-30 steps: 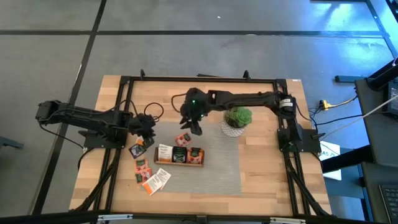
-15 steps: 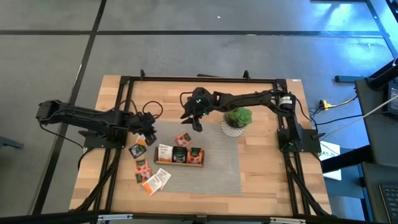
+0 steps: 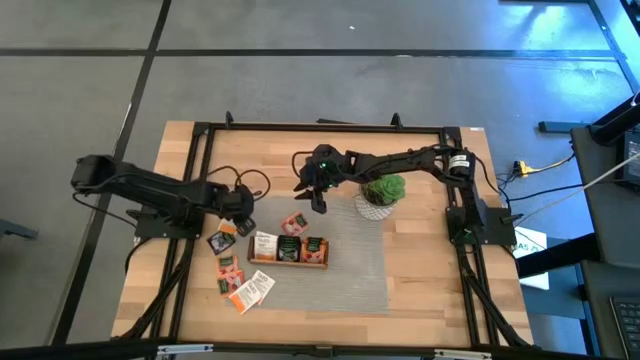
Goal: Pick & Place Tea
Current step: Put the white tea bag into the left section of the wooden organizer
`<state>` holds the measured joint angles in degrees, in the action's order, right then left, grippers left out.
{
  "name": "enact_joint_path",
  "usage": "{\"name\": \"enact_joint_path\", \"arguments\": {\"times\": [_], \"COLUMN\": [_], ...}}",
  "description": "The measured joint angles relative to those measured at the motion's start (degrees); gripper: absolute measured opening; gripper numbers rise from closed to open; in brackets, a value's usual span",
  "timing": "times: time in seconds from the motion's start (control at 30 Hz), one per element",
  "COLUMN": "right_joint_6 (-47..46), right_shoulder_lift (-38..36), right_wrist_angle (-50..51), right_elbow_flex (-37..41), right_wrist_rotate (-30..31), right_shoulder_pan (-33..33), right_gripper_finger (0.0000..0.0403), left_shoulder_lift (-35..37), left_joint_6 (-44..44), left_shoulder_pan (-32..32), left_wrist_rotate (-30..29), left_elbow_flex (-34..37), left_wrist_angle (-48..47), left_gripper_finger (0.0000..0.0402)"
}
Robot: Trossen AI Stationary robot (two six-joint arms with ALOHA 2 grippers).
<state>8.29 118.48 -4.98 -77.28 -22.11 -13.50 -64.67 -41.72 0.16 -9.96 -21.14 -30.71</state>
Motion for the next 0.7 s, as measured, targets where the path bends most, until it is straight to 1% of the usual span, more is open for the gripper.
{"name": "enact_joint_path", "arguments": {"times": [0.17,0.37,0.47,0.57,0.7], "right_joint_6": [-4.8,-5.0,-4.9,-5.0,-5.0], "right_shoulder_lift": [0.0,0.0,0.0,0.0,0.0], "right_wrist_angle": [0.0,-0.6,-2.2,-3.2,-1.3], "right_elbow_flex": [0.0,0.0,0.0,0.0,0.0], "right_wrist_rotate": [0.0,0.0,0.0,0.0,0.4], "right_shoulder_pan": [0.7,2.2,2.7,2.9,2.9], "right_gripper_finger": [0.0130,0.0130,0.0130,0.0130,0.0130], "left_shoulder_lift": [-0.5,-0.4,-0.6,-0.7,-0.6], "left_joint_6": [-3.9,-7.9,-8.9,-9.6,-11.4], "left_shoulder_pan": [-3.0,-6.8,-8.2,-8.5,-8.6], "left_wrist_rotate": [0.4,1.3,1.3,2.0,3.1], "left_elbow_flex": [0.0,-0.1,-1.3,-2.3,-2.5], "left_wrist_angle": [-0.9,-1.3,-4.6,-10.1,-12.6], "left_gripper_finger": [0.0104,0.0103,0.0103,0.0104,0.0101]}}
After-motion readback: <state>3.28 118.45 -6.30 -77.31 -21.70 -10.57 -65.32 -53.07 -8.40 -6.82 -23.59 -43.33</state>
